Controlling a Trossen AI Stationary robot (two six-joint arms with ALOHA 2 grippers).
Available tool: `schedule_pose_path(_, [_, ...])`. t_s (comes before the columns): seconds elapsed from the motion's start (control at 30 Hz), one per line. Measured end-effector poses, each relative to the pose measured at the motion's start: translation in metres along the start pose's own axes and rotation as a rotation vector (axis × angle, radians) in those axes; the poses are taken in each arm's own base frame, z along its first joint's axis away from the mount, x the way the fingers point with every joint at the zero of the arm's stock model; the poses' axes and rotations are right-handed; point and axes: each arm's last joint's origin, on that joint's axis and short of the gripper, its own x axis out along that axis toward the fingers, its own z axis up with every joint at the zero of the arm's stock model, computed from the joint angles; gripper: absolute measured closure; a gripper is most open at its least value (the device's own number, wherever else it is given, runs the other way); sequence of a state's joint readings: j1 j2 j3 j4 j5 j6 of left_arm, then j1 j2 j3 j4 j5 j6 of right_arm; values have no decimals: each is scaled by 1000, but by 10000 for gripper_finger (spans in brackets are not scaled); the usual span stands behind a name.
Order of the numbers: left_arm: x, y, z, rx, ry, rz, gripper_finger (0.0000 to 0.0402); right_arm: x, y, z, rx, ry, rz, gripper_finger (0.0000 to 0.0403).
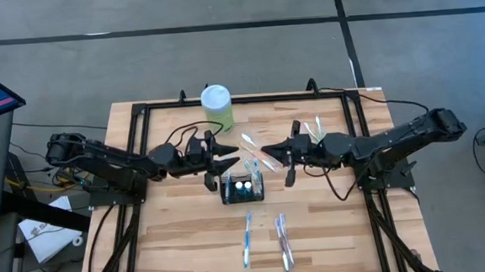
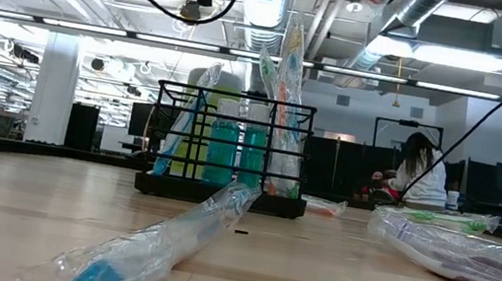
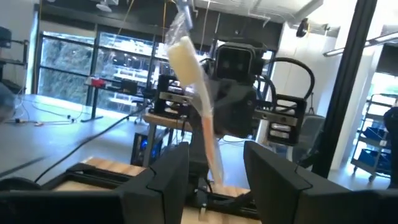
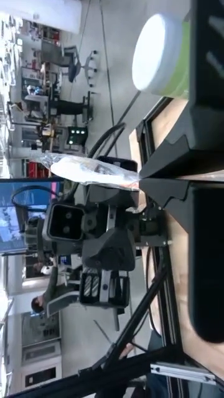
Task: Pick & Place toothbrushing station
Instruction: Put the right orange toothbrush into the wire organizer
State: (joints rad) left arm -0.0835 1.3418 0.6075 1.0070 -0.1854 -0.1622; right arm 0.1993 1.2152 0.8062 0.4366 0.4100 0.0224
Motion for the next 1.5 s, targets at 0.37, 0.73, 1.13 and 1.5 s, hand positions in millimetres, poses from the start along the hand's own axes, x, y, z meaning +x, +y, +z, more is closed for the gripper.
schedule_pose_path(0.37, [1,4,4,0,-27,-34,252,21,8,-16,12,-41,44,403])
schedule_pose_path(0.73, [1,2,6,-4,-47,-75,252,42,18,-17,-5,-46,81,403])
schedule_pose_path(1.13, [1,2,7,-4,-55,-78,252,51,21,-16,-24,-17,89,403])
schedule_pose_path(1.5, [1,2,7,-3,-55,-78,326,50,21,-16,-26,-12,88,403])
